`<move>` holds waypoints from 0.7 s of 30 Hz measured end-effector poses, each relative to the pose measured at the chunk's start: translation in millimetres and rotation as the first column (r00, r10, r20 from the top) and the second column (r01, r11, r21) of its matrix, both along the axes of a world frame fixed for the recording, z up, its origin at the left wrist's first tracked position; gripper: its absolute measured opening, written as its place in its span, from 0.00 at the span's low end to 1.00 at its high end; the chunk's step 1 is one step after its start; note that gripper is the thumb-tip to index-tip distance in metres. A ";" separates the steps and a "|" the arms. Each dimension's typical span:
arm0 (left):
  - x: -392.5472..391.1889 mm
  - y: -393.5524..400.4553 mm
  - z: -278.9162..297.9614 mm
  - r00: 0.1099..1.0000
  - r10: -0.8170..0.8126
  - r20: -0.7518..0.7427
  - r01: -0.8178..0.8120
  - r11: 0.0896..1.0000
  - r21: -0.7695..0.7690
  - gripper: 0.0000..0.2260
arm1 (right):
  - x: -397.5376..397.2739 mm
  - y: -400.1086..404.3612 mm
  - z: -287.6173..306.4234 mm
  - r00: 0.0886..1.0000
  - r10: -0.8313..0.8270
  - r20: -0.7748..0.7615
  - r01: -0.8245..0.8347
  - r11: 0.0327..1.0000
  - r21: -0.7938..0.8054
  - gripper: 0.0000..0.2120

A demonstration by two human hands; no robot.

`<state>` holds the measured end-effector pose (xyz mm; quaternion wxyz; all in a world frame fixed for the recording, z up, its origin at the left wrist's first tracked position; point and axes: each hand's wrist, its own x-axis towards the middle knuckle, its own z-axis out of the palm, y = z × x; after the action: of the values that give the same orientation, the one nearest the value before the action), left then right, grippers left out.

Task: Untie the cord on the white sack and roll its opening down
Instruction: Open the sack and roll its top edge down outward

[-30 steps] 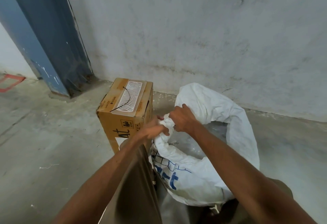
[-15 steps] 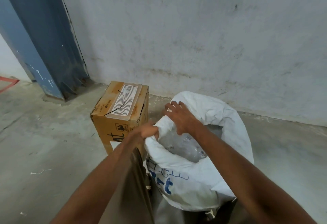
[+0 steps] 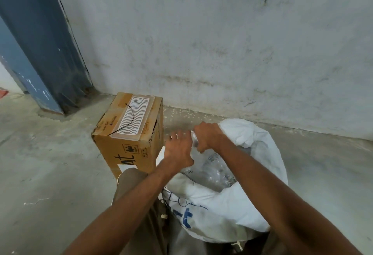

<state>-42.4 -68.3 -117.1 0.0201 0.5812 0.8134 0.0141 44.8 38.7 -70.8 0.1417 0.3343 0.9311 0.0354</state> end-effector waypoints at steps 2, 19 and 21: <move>4.2 7.6 -5.4 0.998 0.056 -0.011 -0.056 0.998 -0.009 0.39 | 0.6 4.3 4.5 0.996 -0.067 0.051 0.071 0.993 -0.089 0.23; -51.5 32.0 17.0 0.909 0.109 0.403 -0.002 0.966 -0.258 0.34 | 23.3 8.7 -20.1 0.967 -0.097 -0.234 0.108 0.994 0.035 0.16; -43.6 29.9 8.3 0.996 -0.042 0.082 0.048 0.995 -0.082 0.42 | 18.4 14.7 -16.1 0.961 -0.176 -0.214 0.161 0.983 -0.085 0.19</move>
<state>-86.0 -38.4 -108.8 0.0775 0.5970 0.7985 0.0026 63.2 53.5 -86.9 0.0510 0.4093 0.9099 -0.0452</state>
